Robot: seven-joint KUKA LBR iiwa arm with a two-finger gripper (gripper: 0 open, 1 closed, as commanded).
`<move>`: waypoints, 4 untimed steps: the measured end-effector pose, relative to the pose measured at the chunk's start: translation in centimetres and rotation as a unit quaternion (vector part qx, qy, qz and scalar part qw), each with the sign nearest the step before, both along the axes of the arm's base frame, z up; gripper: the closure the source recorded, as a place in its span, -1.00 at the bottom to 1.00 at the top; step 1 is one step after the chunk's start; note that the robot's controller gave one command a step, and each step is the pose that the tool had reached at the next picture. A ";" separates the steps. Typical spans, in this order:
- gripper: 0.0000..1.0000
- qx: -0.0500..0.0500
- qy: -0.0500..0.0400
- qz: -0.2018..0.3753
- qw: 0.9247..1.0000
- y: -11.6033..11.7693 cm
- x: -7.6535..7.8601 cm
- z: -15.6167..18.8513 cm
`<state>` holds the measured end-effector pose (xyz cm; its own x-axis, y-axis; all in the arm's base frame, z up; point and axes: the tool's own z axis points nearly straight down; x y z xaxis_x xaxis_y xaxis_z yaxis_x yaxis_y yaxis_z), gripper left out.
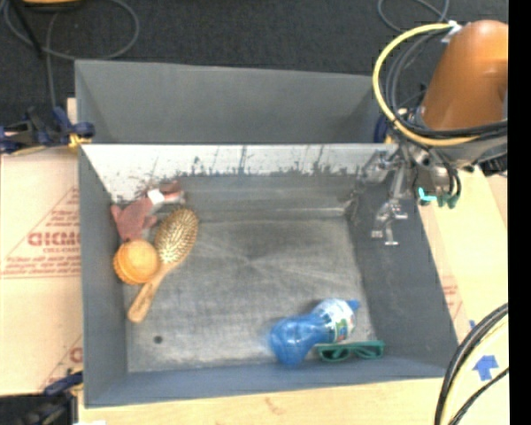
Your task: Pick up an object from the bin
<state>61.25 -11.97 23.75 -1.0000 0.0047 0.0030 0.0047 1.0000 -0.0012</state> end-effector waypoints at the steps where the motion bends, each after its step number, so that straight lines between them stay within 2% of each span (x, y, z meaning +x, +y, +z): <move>1: -1.00 -0.001 -0.004 0.001 1.000 0.0 0.1 0.5; 2: 1.00 0.001 -0.002 0.018 1.000 7.9 -9.9 -9.0; 3: -1.00 0.000 -0.003 0.019 1.000 7.9 -9.8 -8.9; 4: -1.00 0.000 -0.003 0.019 1.000 7.8 -9.8 -8.9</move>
Offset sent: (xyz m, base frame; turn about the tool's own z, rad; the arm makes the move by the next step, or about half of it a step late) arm -0.0990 0.0797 -0.0894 -0.0330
